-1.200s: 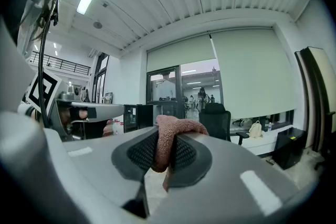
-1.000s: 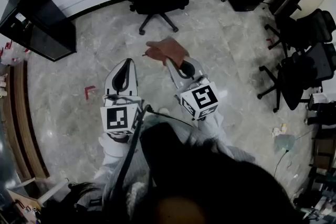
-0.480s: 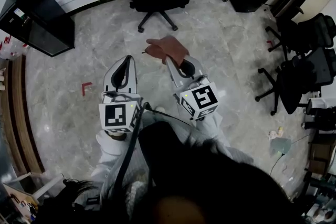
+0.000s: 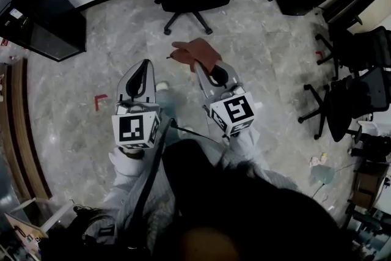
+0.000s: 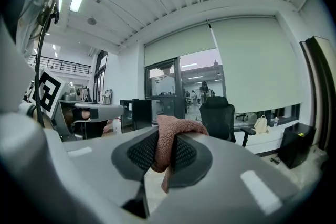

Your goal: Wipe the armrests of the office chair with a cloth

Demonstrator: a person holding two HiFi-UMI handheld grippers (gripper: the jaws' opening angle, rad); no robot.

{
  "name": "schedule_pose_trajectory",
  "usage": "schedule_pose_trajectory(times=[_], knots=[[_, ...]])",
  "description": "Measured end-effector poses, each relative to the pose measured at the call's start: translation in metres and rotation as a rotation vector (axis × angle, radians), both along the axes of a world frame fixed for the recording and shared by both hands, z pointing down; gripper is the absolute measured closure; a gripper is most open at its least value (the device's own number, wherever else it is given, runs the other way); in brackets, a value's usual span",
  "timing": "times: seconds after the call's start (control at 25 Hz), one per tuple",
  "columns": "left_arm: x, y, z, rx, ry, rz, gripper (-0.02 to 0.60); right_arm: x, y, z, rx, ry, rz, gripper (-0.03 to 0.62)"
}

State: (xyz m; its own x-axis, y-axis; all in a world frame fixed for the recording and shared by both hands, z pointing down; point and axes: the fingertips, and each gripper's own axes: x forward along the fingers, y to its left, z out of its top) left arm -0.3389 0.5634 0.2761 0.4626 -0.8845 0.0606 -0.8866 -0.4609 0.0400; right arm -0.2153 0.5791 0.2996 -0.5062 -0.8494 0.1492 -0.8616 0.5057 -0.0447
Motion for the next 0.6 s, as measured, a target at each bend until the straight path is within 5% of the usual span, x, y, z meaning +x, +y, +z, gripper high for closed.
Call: schedule_pose_trajectory(times=[0.6], knots=[[-0.039,-0.311,0.003,-0.020,-0.019,0.099,0.577,-0.040,-0.312,-0.003,-0.025,0.015,0.088,0.560]])
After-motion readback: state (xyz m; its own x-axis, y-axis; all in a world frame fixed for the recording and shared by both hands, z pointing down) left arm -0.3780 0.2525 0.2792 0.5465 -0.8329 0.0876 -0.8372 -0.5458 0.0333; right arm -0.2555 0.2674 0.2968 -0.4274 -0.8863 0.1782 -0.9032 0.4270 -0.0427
